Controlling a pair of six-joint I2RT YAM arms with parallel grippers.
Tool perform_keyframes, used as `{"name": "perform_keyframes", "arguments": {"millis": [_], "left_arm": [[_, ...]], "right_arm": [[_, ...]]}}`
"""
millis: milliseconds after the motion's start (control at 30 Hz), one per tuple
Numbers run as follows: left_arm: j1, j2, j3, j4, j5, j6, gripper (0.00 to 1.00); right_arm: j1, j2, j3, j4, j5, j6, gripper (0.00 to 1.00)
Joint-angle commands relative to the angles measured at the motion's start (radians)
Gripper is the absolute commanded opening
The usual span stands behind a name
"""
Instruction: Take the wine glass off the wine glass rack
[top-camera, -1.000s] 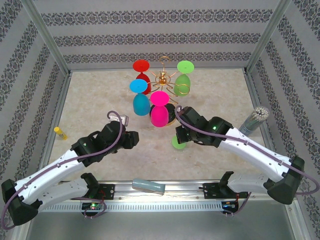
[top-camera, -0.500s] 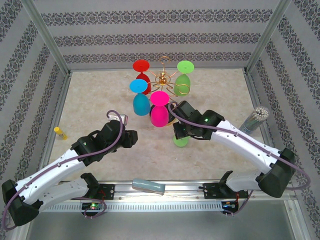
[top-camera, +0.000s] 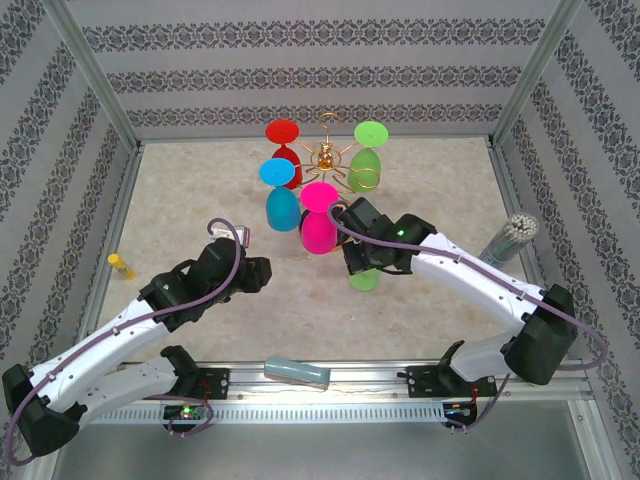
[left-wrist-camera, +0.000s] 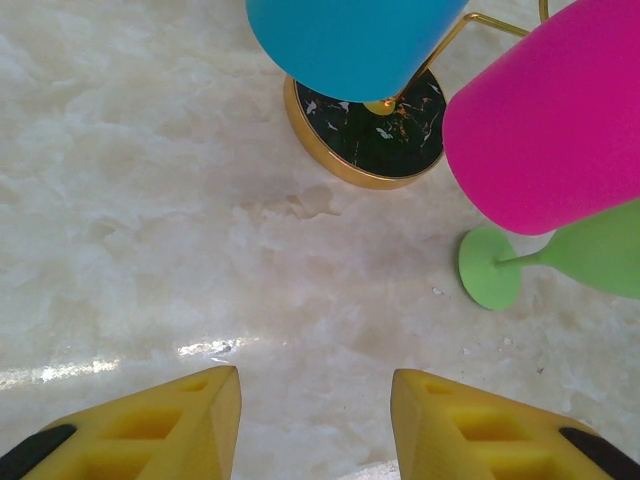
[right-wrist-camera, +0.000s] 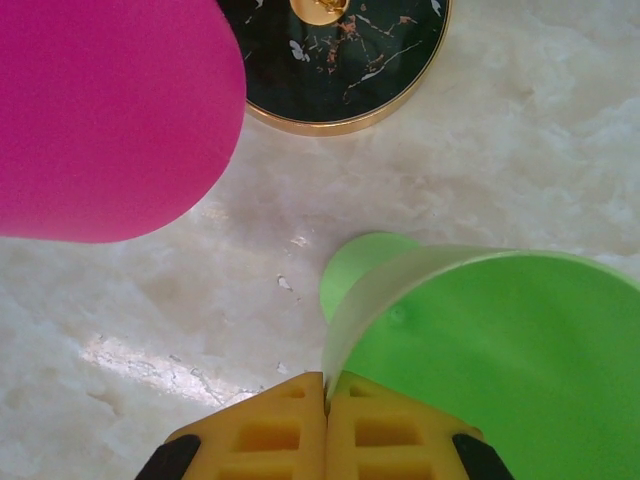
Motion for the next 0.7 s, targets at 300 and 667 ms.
{"name": "perform_keyframes", "arguments": {"millis": [300, 667], "left_arm": [[0.027, -0.019, -0.017, 0.000, -0.018, 0.007, 0.44], [0.033, -0.028, -0.017, 0.002, -0.001, 0.002, 0.44]], "right_arm": [[-0.021, 0.024, 0.030, 0.024, 0.014, -0.019, 0.09], [-0.024, -0.008, 0.045, 0.012, 0.021, -0.014, 0.31]]}}
